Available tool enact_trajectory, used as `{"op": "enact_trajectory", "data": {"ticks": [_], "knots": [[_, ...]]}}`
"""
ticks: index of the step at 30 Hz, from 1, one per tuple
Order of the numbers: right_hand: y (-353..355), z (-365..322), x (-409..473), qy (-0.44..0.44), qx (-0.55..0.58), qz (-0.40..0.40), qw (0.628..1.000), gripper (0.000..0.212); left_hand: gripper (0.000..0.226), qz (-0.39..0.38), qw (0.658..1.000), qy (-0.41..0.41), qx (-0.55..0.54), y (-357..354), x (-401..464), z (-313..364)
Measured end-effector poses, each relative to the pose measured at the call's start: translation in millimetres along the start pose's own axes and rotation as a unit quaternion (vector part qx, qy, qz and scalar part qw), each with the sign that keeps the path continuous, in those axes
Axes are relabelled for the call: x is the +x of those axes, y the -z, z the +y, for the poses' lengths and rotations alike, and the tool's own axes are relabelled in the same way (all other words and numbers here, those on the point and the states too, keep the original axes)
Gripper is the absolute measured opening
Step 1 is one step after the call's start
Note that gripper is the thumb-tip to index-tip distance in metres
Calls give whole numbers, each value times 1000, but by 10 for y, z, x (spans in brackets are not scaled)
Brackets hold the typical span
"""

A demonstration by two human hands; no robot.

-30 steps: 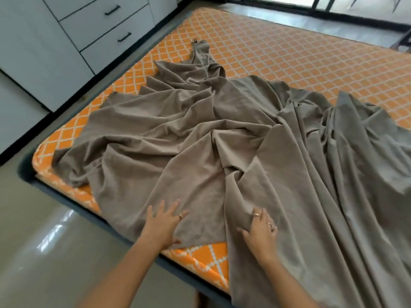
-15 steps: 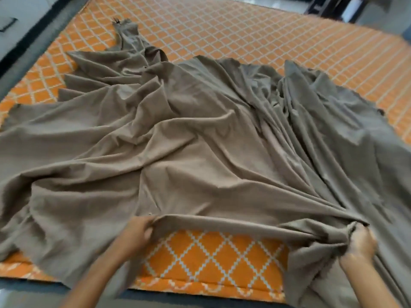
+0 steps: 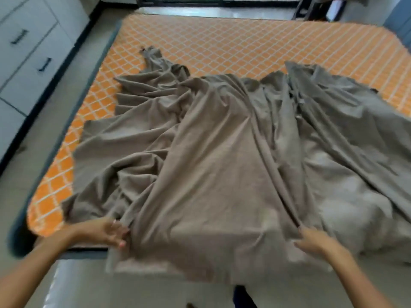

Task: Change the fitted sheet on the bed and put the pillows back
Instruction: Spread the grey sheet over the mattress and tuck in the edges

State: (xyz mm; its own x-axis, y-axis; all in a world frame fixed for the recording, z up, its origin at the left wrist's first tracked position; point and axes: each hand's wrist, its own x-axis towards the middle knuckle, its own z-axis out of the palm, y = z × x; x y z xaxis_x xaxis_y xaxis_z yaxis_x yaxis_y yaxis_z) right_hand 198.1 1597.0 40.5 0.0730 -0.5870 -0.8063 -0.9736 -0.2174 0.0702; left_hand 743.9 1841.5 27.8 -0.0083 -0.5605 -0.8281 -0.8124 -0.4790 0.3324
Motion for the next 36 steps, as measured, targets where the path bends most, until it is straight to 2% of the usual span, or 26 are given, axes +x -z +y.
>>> {"op": "enact_trajectory", "data": {"ticks": [1,3,5,7,10,14,17,20,22,25,28,29,32,34,36], "knots": [[91,-144,-1,9,13,19,1000,58,39,37,999,-10,5,256,-219,498],[307,-551,-12,42,27,56,997,51,26,113,993,15,6,515,-306,496],[507,-985,33,68,57,98,991,47,21,183,980,84,-8,728,-216,361],[619,-1391,126,101,80,132,983,45,24,254,959,124,-29,908,-3,245],[613,-2002,348,164,137,176,961,39,41,337,925,171,-40,1157,371,89],[480,-2910,408,259,202,200,923,32,69,318,926,206,-6,1429,856,-133],[450,-3591,372,355,199,170,898,35,86,276,934,222,-38,1464,1175,-359],[596,-4211,544,401,211,164,876,42,84,240,936,251,-67,1287,1368,-505],[762,-4529,756,382,237,169,877,48,80,246,944,212,-53,1116,1399,-555],[969,-4871,1066,300,241,169,907,67,81,340,932,86,-90,974,1417,-757],[992,-5132,1219,223,111,141,958,86,72,363,931,-21,-33,1072,1349,-1080],[971,-5240,1214,216,53,123,967,83,64,384,921,-64,7,1150,1294,-1201],[885,-5582,1082,252,-65,123,958,48,48,379,903,-169,113,1411,1068,-1571],[794,-5842,900,281,-41,125,951,40,60,356,907,-189,120,1551,917,-1935],[669,-6141,655,297,34,123,946,36,73,361,907,-194,96,1719,729,-2307]]}}
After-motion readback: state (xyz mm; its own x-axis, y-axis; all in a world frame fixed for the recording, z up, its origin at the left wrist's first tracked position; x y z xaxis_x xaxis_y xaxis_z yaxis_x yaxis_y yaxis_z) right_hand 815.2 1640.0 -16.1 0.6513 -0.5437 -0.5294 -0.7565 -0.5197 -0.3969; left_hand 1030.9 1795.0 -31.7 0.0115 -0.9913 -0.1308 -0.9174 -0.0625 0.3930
